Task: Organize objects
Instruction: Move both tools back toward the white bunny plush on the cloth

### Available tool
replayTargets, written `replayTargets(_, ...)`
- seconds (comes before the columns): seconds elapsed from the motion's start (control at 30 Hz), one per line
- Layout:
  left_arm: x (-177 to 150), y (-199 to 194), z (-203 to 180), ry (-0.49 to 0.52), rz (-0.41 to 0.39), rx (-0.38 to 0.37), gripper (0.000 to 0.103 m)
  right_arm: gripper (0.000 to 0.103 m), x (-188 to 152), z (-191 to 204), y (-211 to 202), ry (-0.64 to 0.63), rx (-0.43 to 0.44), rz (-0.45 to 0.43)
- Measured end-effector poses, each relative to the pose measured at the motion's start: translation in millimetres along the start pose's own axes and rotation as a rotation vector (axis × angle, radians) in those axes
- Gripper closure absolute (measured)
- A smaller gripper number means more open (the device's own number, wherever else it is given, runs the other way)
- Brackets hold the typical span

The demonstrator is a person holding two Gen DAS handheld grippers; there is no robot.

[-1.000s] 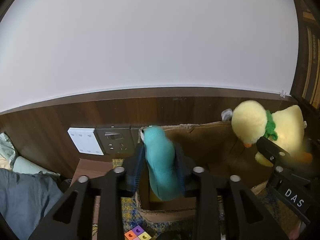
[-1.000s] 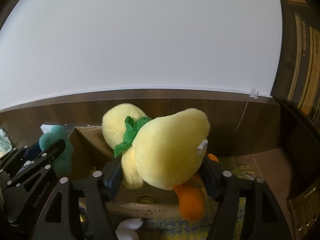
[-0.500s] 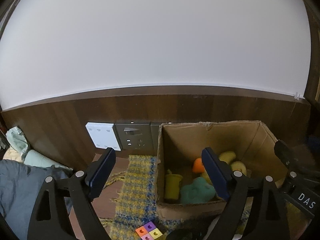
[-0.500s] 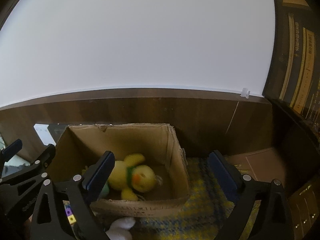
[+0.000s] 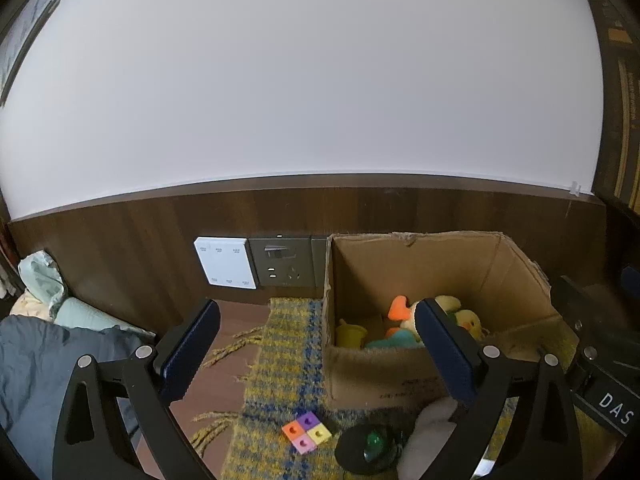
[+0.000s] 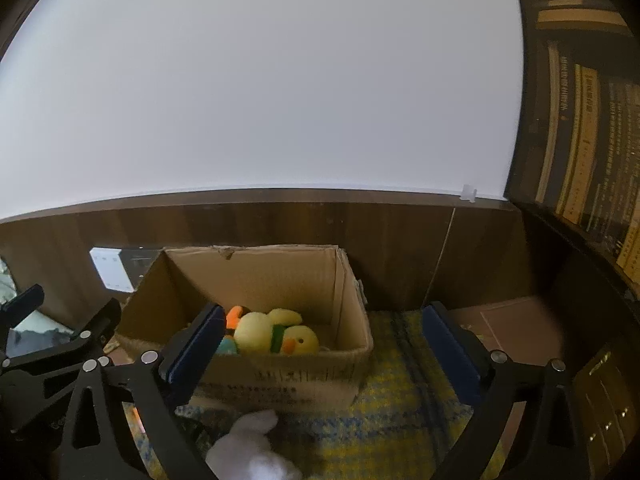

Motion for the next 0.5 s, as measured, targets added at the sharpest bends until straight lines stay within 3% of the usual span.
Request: replayTargets(0.5,-16,-51,11,-0.029,-0.07,0.015,0.0,0.001,-14,-7,-54,0.011,0.012,-0.076)
Point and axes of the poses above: each gripper's, at about its wrist camera, not at the fingertips, and y roughly the way its jaws point, z to its left, x to its top, the point moved 8 cm from there along y, roughly the way its jaws point, and after that the axes turned 8 degrees about -x, right-handed, at the moved point
